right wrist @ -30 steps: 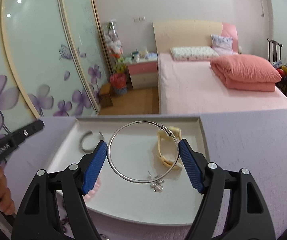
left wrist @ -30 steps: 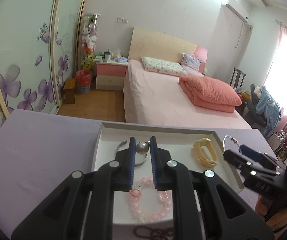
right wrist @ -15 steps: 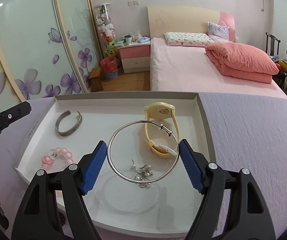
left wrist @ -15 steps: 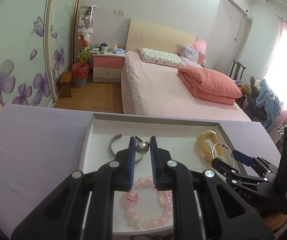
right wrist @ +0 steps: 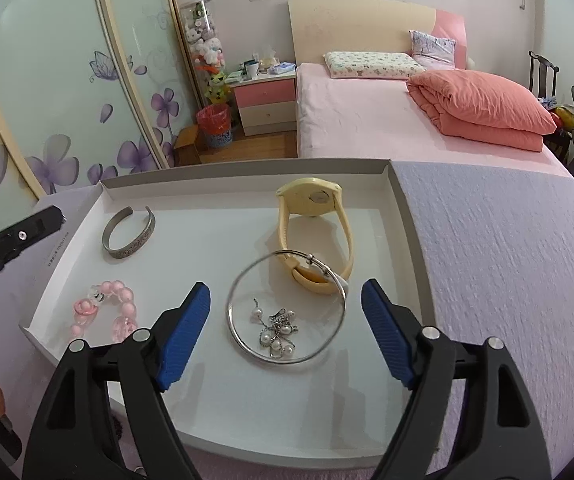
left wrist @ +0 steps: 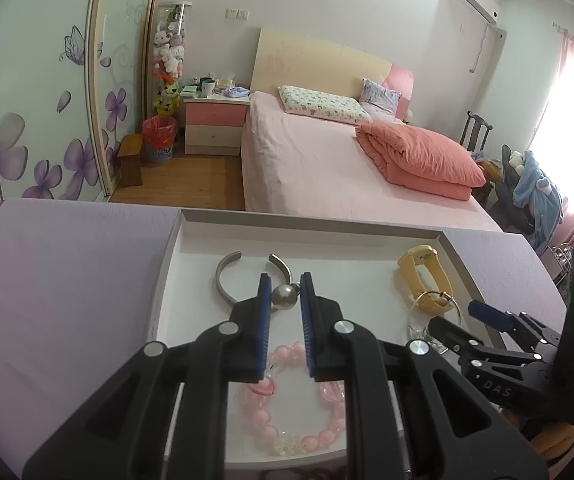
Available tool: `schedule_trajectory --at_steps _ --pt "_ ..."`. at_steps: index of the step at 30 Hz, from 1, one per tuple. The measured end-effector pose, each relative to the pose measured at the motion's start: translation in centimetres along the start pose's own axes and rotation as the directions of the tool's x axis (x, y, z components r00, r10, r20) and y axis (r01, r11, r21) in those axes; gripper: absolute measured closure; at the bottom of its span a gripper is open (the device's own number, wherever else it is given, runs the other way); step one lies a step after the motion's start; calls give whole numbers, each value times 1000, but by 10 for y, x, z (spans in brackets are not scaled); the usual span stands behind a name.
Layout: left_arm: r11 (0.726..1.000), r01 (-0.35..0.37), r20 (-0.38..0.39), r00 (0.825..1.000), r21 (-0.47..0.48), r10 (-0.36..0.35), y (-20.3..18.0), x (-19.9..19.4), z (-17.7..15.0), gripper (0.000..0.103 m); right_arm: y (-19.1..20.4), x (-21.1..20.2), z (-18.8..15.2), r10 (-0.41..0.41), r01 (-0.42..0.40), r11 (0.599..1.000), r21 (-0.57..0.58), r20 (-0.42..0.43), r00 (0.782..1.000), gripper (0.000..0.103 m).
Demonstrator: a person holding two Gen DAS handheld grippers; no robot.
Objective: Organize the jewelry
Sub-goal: 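Lower the hoop bangle and pearl earring into the grey tray and open both tools, then grasp the pearl bead bracelet with the right tool while the left tool grasps another pearl earring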
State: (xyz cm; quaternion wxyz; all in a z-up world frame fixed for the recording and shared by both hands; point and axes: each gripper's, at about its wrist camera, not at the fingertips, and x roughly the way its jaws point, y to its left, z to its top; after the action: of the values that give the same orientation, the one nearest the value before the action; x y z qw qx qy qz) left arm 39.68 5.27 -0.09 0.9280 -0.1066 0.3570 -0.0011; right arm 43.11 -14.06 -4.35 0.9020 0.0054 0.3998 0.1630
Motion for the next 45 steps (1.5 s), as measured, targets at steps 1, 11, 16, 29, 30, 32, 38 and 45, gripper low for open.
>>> schedule_trajectory --at_steps 1,11,16,29,30,32,38,45 --pt "1000 1 -3 1000 -1 -1 0 1 -1 88 0 -1 0 2 -2 1000 -1 1 1000 25" --pt "1000 -2 -31 1000 1 2 -1 10 -6 88 -1 -9 -6 20 -20 1000 -8 9 1000 25" --pt "1000 2 -46 999 4 -2 -1 15 -7 87 -1 -11 -7 24 -24 1000 -8 9 1000 25" --pt "999 8 -32 999 -37 -9 11 1 -8 67 -3 -17 -13 30 -30 1000 -1 18 999 25" --pt "999 7 -29 1000 -38 -8 11 -2 -8 67 -3 -19 -14 30 -30 1000 -2 19 999 25" --pt "999 3 -21 1000 -36 -4 12 -9 -9 67 -3 -23 -15 32 -32 999 -5 25 999 25" --pt "1000 -7 11 1000 -30 7 18 -45 -18 61 -2 -44 -22 34 -33 999 -12 45 998 25" --pt "1000 -21 52 998 -1 21 22 -99 -50 53 -1 -76 -44 46 -45 999 -6 68 997 25"
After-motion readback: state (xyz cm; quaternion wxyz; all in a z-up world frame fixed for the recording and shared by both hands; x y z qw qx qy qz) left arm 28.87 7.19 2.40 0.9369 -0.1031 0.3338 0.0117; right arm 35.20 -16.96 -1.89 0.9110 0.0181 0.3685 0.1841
